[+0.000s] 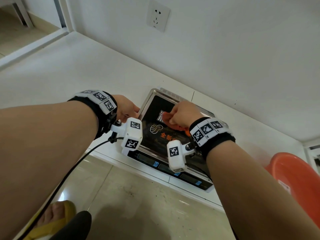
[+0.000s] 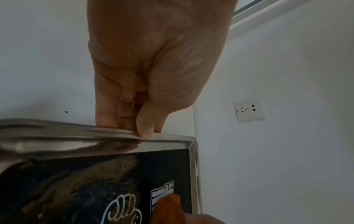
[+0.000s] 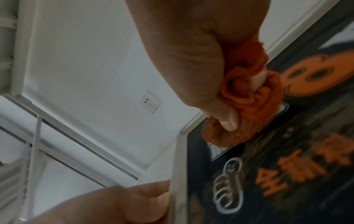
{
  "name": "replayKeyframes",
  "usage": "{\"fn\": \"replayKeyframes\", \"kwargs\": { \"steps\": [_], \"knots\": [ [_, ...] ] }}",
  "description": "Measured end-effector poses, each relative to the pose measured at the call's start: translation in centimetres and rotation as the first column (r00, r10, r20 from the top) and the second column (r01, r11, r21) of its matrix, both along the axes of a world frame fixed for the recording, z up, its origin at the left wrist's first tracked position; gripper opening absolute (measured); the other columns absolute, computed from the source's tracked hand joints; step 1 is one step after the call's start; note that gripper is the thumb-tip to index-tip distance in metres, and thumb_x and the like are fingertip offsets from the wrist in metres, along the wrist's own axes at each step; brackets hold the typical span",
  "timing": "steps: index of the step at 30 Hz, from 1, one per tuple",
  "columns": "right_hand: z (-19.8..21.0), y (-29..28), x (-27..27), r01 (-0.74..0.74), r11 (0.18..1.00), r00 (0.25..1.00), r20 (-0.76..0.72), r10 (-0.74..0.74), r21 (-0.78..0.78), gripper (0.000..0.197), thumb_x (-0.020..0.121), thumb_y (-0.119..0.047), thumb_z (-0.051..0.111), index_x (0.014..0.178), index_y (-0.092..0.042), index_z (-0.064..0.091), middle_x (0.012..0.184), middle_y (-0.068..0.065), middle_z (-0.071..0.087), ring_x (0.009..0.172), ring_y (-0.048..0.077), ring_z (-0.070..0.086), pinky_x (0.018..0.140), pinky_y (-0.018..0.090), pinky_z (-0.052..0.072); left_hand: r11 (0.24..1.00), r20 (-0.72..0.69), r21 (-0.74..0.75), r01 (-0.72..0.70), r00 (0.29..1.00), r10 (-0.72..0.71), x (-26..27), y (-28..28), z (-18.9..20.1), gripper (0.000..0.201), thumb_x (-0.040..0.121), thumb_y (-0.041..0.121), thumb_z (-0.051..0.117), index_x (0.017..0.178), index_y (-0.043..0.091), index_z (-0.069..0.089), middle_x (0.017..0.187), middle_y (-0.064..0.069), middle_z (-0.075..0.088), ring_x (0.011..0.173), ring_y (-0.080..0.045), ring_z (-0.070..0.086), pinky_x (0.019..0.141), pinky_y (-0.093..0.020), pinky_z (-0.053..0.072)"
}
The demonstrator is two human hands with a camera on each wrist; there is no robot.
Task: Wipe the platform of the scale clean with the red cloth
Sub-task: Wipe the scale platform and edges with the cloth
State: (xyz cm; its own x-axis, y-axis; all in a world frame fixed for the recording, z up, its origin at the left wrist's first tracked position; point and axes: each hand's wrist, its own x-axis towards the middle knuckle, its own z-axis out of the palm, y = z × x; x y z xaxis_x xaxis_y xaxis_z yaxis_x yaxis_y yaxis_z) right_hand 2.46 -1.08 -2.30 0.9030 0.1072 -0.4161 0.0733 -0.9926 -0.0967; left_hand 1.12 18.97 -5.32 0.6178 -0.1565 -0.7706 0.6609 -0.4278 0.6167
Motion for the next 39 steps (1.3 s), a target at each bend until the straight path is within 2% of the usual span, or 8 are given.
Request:
{"fn": "replayKeyframes", "kwargs": {
  "steps": [5, 9, 13, 18, 23, 26, 32, 39],
  "knots": [
    [0.7, 1.2, 0.7, 0.069, 0.977, 0.996, -0.074, -0.055, 0.203, 0.02, 0.086, -0.015, 0.074, 0.106, -0.017, 0.075, 0.083, -0.003, 0.07, 0.085, 0.017, 0.068, 0.087, 0.033, 0.058, 0.998, -0.026, -0.025, -0.053, 0.998, 0.053, -0.1, 0.1, -0.2, 0.022, 0.098, -0.001, 0.045, 0.085, 0.01, 0.06, 0.078, -0.002, 0.055, 0.068, -0.012, 0.048, 0.066, -0.02, 0.04],
    [0.4, 2.5, 0.6, -0.038, 0.998, 0.994, 0.101, 0.033, 0.048, 0.023, 0.091, -0.025, 0.061, 0.101, -0.013, 0.078, 0.098, 0.005, 0.076, 0.096, 0.022, 0.07, 0.083, 0.031, 0.054, 0.996, -0.036, 0.001, -0.088, 0.996, 0.088, 0.1, 0.3, -0.5, 0.013, 0.097, 0.002, 0.05, 0.095, 0.011, 0.059, 0.086, -0.007, 0.052, 0.077, -0.017, 0.046, 0.072, -0.026, 0.04],
    [0.6, 4.1, -0.5, -0.14, 0.984, 0.987, -0.067, 0.148, 0.113, 0.022, 0.09, -0.016, 0.065, 0.108, -0.012, 0.077, 0.108, 0.005, 0.075, 0.104, 0.021, 0.069, 0.093, 0.029, 0.053, 0.998, -0.022, -0.011, -0.061, 0.998, 0.06, 0.1, 0.3, -0.8, 0.028, 0.095, 0.0, 0.052, 0.119, 0.012, 0.057, 0.096, -0.009, 0.056, 0.084, -0.019, 0.048, 0.068, -0.025, 0.042],
    [1.2, 2.7, -0.5, -0.128, 0.977, 0.982, -0.118, 0.149, 0.169, 0.017, 0.086, -0.009, 0.072, 0.099, -0.02, 0.076, 0.091, -0.006, 0.072, 0.083, 0.008, 0.065, 0.063, 0.016, 0.047, 0.998, -0.016, -0.052, -0.042, 0.999, 0.041, -0.1, 0.4, -0.4, 0.019, 0.099, 0.005, 0.047, 0.089, 0.012, 0.061, 0.079, -0.003, 0.054, 0.067, -0.013, 0.046, 0.063, -0.022, 0.037],
    [0.5, 2.7, 0.9, -0.047, 0.989, 0.995, 0.095, 0.033, 0.141, 0.021, 0.086, -0.01, 0.062, 0.095, -0.019, 0.079, 0.096, 0.001, 0.075, 0.095, 0.018, 0.069, 0.076, 0.025, 0.051, 0.998, 0.014, -0.059, 0.035, 0.999, -0.034, -0.5, 0.9, 0.3, 0.02, 0.094, 0.001, 0.054, 0.087, 0.016, 0.065, 0.069, -0.004, 0.069, 0.084, -0.026, 0.057, 0.09, -0.039, 0.046],
    [-0.4, 3.8, 0.6, -0.105, 0.989, 0.991, 0.09, 0.096, 0.099, 0.02, 0.086, -0.018, 0.06, 0.091, -0.016, 0.079, 0.09, 0.004, 0.076, 0.089, 0.022, 0.071, 0.07, 0.026, 0.052, 0.996, 0.006, -0.069, 0.059, 0.998, -0.059, -0.6, 0.8, 0.6, 0.024, 0.093, -0.003, 0.053, 0.087, 0.017, 0.064, 0.059, 0.001, 0.07, 0.076, -0.022, 0.058, 0.08, -0.032, 0.048],
    [-0.5, 5.0, -0.9, -0.255, 0.945, 0.966, 0.02, 0.257, 0.203, 0.019, 0.084, -0.015, 0.071, 0.099, -0.02, 0.079, 0.101, 0.0, 0.076, 0.098, 0.018, 0.069, 0.09, 0.033, 0.056, 0.997, 0.005, -0.049, 0.056, 0.998, -0.056, -0.6, 1.1, 0.2, 0.034, 0.091, -0.009, 0.052, 0.087, 0.022, 0.067, 0.088, -0.008, 0.066, 0.095, -0.025, 0.048, 0.086, -0.033, 0.04],
    [1.0, 3.2, -0.2, -0.292, 0.934, 0.946, -0.083, 0.314, 0.204, 0.03, 0.082, -0.006, 0.074, 0.106, -0.023, 0.078, 0.097, -0.01, 0.071, 0.093, 0.008, 0.063, 0.07, 0.016, 0.042, 0.996, 0.022, -0.027, 0.084, 0.996, -0.083, -0.5, 1.3, 0.0, 0.032, 0.092, -0.004, 0.054, 0.118, 0.012, 0.065, 0.109, -0.013, 0.066, 0.095, -0.025, 0.055, 0.1, -0.038, 0.042]
  ]
}}
